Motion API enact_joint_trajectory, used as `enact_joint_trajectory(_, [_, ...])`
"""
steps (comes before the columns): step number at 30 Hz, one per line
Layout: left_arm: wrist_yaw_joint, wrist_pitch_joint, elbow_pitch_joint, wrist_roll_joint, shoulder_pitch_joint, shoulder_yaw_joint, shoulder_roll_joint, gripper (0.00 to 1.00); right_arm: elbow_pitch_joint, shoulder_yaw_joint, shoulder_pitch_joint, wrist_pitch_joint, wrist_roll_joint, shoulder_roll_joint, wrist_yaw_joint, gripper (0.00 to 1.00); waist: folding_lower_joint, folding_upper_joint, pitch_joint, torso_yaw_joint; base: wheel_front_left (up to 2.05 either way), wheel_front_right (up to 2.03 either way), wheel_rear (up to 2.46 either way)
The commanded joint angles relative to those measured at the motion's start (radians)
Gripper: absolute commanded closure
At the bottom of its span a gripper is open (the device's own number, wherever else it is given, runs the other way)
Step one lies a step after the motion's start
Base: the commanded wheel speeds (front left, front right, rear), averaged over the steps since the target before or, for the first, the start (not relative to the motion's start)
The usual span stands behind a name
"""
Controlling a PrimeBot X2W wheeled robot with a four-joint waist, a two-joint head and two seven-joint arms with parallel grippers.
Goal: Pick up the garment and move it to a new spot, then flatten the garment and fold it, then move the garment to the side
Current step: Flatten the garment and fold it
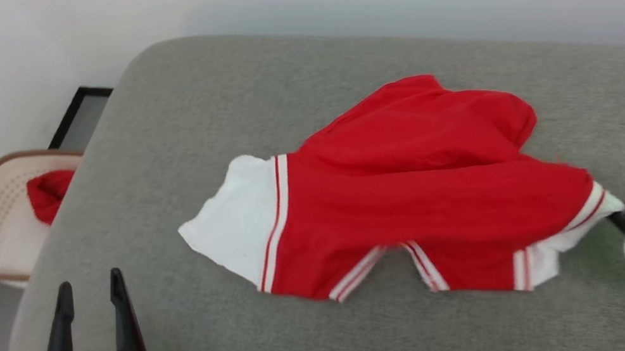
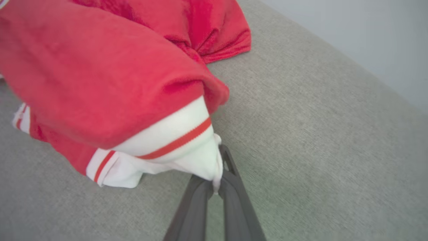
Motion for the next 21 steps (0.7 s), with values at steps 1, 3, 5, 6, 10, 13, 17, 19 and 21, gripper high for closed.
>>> enact_joint_trajectory(1, [-0.002,-0.004,-0.005,0.004,0.012,-0.004,0.007,0.0,-0.006,-0.015,0.011,0.007,0.002,-0.016,0.0,1.0,0.0,-0.0001,-0.017,-0.03,0.0,0.0,0.0])
enact_joint_trajectory(3, [-0.002,-0.004,-0.007,0.003,0.013,-0.004,0.009,0.0,-0.011,-0.033,0.018,0.023,0.003,-0.03,0.0,1.0,0.0,-0.0001,-0.022,-0.046,0.0,0.0,0.0])
enact_joint_trajectory(5, [-0.002,-0.004,-0.011,-0.002,0.016,-0.009,0.015,0.0,-0.015,-0.047,0.022,0.036,0.007,-0.045,0.0,1.0,0.0,-0.0001,-0.026,-0.063,0.0,0.0,0.0])
enact_joint_trajectory(6, [-0.002,-0.004,-0.01,-0.002,0.018,-0.011,0.018,0.0,-0.015,-0.059,0.025,0.043,0.01,-0.054,0.0,1.0,0.0,-0.0001,-0.028,-0.071,0.0,0.0,0.0])
enact_joint_trajectory(10, [-0.002,-0.004,-0.014,-0.006,0.019,-0.017,0.029,0.0,-0.003,-0.096,0.04,0.07,0.015,-0.077,0.0,1.0,0.0,-0.0001,-0.031,-0.1,0.0,0.0,0.0])
enact_joint_trajectory(13, [-0.002,-0.004,-0.018,-0.014,0.013,-0.022,0.033,0.0,0.008,-0.128,0.048,0.088,0.008,-0.095,0.0,1.0,0.0,-0.0001,-0.029,-0.116,0.0,0.0,0.0])
enact_joint_trajectory(17, [-0.002,-0.004,-0.015,-0.017,0.006,-0.03,0.039,0.0,0.027,-0.169,0.068,0.102,0.004,-0.106,0.0,1.0,0.0,-0.0001,-0.023,-0.133,0.0,0.0,0.0])
enact_joint_trajectory(19, [-0.002,-0.004,-0.013,-0.02,0.002,-0.03,0.041,0.0,0.043,-0.189,0.078,0.103,-0.001,-0.108,0.0,1.0,0.0,-0.0001,-0.019,-0.138,0.0,0.0,0.0])
enact_joint_trajectory(21, [-0.002,-0.004,-0.011,-0.024,-0.003,-0.035,0.042,0.0,0.061,-0.201,0.088,0.103,-0.007,-0.105,0.0,1.0,0.0,-0.0001,-0.015,-0.142,0.0,0.0,0.0])
